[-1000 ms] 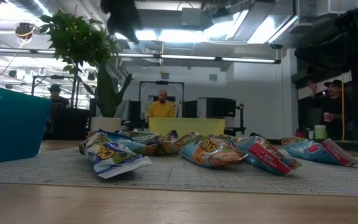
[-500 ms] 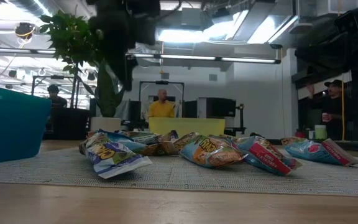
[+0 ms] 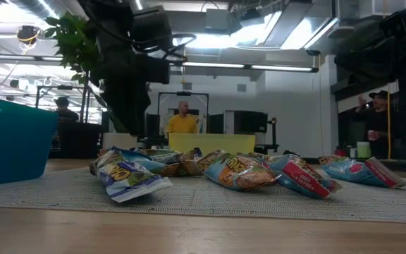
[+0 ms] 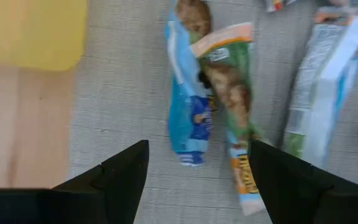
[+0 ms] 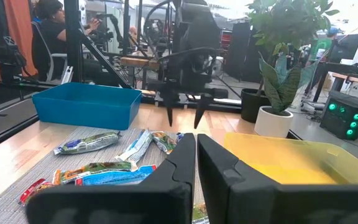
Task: Pick and place Granola Bars by type
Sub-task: Put the top blue granola bar into the blue bin
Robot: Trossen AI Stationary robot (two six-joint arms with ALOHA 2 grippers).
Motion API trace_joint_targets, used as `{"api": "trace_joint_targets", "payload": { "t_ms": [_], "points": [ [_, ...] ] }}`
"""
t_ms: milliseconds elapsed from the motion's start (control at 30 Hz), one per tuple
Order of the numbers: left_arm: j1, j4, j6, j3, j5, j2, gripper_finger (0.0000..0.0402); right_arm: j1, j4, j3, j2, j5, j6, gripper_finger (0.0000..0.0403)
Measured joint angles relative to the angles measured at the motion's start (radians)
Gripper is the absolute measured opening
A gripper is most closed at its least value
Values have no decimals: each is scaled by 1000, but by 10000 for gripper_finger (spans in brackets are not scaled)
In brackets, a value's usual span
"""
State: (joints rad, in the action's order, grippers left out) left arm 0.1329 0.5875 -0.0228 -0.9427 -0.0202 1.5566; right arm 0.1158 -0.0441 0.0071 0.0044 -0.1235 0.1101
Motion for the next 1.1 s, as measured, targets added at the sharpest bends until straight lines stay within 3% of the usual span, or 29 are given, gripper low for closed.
{"api": "trace_joint_targets", "payload": {
  "t_ms": [1100],
  "points": [
    [3, -231, 17, 136, 3, 3, 208, 0, 0, 0, 0, 0, 0, 22]
  ]
}}
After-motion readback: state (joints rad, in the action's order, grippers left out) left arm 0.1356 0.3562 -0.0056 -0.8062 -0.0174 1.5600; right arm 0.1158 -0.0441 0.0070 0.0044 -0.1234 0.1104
